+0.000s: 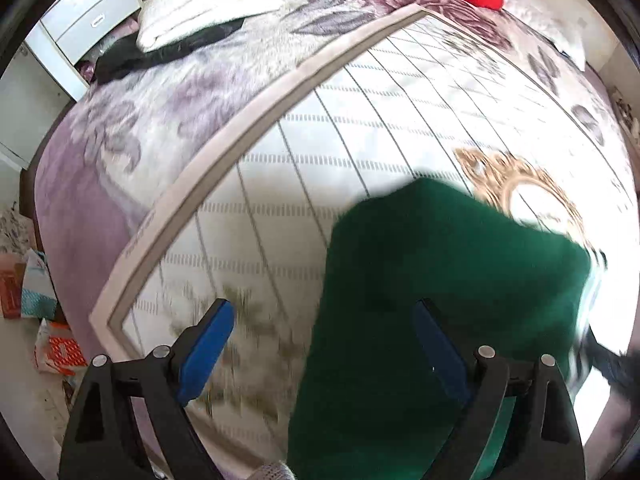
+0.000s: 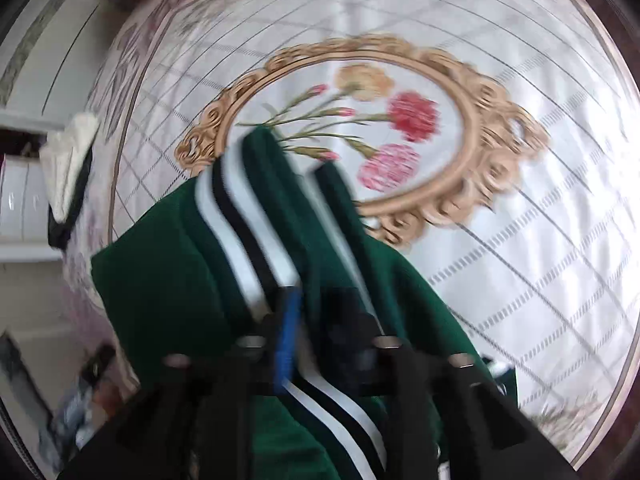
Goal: Fold large clothes
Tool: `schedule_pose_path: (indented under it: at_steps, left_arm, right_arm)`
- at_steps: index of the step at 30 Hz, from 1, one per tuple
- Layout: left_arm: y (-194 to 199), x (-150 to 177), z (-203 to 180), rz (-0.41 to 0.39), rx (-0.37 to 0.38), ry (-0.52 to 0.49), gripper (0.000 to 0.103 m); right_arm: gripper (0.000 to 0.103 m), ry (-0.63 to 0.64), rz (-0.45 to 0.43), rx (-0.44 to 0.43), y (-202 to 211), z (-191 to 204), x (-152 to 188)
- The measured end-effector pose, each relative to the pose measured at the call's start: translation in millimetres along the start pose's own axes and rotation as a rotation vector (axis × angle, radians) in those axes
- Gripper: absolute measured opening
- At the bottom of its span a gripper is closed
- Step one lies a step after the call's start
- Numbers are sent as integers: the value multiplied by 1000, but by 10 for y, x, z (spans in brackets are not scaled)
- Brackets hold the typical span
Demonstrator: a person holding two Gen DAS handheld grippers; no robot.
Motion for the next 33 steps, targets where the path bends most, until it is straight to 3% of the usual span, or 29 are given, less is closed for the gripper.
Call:
schedule_pose_path:
  at_steps: [1,2,6,12,18,21,23,24,26,27,30,33]
  left_arm:
    - [-89,-68,-27,8,2,-3,92]
    - [-190,-140,-62,16,-3,-5,94]
    - [-621,-343,-112,83,-13,19,94]
    - [-878,-463,-191,115,-12,23,96]
    - [-413,-483,-126,48,-8,21,95]
    - [-104,-405,-42,-12,-17,15,95]
    - [14,-316,-25,-42,-23,-12,95]
    - [29,-246,-50,-45,-32,-40,95]
    - [-61,-150,-109,-31,-58,-93,95]
    - [-162,-102,-145,-12,-76,-117,95]
    - [-346,-14,-146,22,-73,-139,96]
    - [-383,-5,-134,15,-64,-141,102]
  right_arm:
    - [62,-31,-4,7,75,-75,80]
    - [66,-56,-16,10,118,-144,141]
    - [66,-178,-51,-11,244,-457,353]
    - [66,-284,-33,-27,179,-779,525]
    - [66,-355,-34,-87,283,-845,788]
    - [66,-384,44,-87,193,-863,1056]
    - [66,-420,132,-131,-17,-854,1249]
    - [63,-445,144,-190,-106,-826,1308]
    - [11,-471,133,-235,-179,-749,1346]
    - [9,-467,107,-200,-118,-718,1328]
    - [6,-449,-81,-86,306,-657,1192]
    - [6,-409,-135,13,372,-709,1115]
Point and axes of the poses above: each gripper's, at about its wrist camera, not at the fingertips, and y roughly against the way its jaws point, z to its left, x to its underside, the point moved 5 cm from there along -y, roughly the way its jaws point, and after that the axes turned 9 degrees about y, right-handed, at the moved point
